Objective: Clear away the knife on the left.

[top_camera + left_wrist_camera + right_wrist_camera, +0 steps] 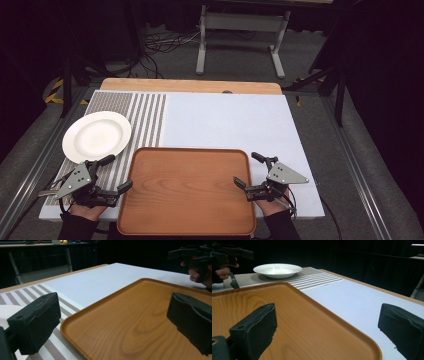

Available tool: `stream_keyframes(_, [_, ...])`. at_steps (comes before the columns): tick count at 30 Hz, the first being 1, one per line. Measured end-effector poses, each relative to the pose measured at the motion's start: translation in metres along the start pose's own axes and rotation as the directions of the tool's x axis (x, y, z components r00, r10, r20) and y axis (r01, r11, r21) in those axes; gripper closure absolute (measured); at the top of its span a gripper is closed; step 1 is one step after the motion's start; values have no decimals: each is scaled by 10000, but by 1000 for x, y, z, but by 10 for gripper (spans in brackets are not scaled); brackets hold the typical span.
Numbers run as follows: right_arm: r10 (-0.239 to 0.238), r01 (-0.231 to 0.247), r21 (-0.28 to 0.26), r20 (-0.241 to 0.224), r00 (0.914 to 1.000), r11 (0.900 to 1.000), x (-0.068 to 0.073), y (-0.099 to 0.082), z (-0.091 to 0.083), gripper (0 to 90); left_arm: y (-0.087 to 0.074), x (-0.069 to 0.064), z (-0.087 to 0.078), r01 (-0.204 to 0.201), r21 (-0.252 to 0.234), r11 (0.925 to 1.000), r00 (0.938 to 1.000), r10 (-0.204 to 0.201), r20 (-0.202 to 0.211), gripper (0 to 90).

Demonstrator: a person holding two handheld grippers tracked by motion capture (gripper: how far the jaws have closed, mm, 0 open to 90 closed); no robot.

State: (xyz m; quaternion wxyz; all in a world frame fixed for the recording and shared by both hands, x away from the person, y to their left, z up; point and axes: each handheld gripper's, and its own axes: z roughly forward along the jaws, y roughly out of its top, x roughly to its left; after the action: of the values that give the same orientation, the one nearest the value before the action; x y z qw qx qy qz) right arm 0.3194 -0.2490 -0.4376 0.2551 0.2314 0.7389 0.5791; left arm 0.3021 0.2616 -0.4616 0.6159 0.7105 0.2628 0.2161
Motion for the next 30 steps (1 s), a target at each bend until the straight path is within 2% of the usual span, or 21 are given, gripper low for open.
stream_keyframes(2, [10, -10, 7, -9, 10000, 10000, 0, 0, 0, 28, 0, 1, -1, 116, -33, 9999, 9999, -115, 44, 1])
stream_keyframes(9, [82, -83, -10, -63, 9999, 10000, 0, 0, 0, 28, 2, 2, -2, 69, -21, 10000, 9998, -68, 176, 2])
stream_keyframes(12, [111, -111, -28, -74, 9999, 9999, 0, 0, -1, 28, 4, 2, -4, -82, 185, 9998, 9993, 75, 353, 10])
stream_keyframes(16, [185, -186, -67, -116, 9998, 9998, 0, 0, -2, 29, 10, 5, -7, 111, 235, 9997, 9985, -123, 540, 41])
stream_keyframes(19, [225, -226, -90, -129, 9997, 9997, -1, 0, -2, 30, 13, 7, -9, 67, 311, 9995, 9980, -86, 626, 55])
stream_keyframes(21, [232, -233, -80, -119, 9997, 9997, -2, 0, -2, 31, 20, 11, -12, -70, 634, 9980, 9974, 24, 725, 63])
stream_keyframes(23, [244, -245, -90, -125, 9996, 9997, -2, 0, -3, 32, 24, 12, -13, -394, 857, 9955, 9968, 333, 720, 65])
stream_keyframes(24, [244, -245, -90, -125, 9996, 9997, -2, 0, -3, 32, 24, 12, -13, -394, 857, 9955, 9968, 333, 720, 65])
stream_keyframes(26, [257, -259, -98, -125, 9996, 9996, -2, 1, -4, 33, 28, 13, -15, -647, 1162, 9911, 9951, 553, 820, 65])
stream_keyframes(30, [280, -281, -102, -96, 9996, 9996, -3, 1, -5, 33, 33, 17, -19, -874, 1580, 9836, 9922, 718, 1016, 67])
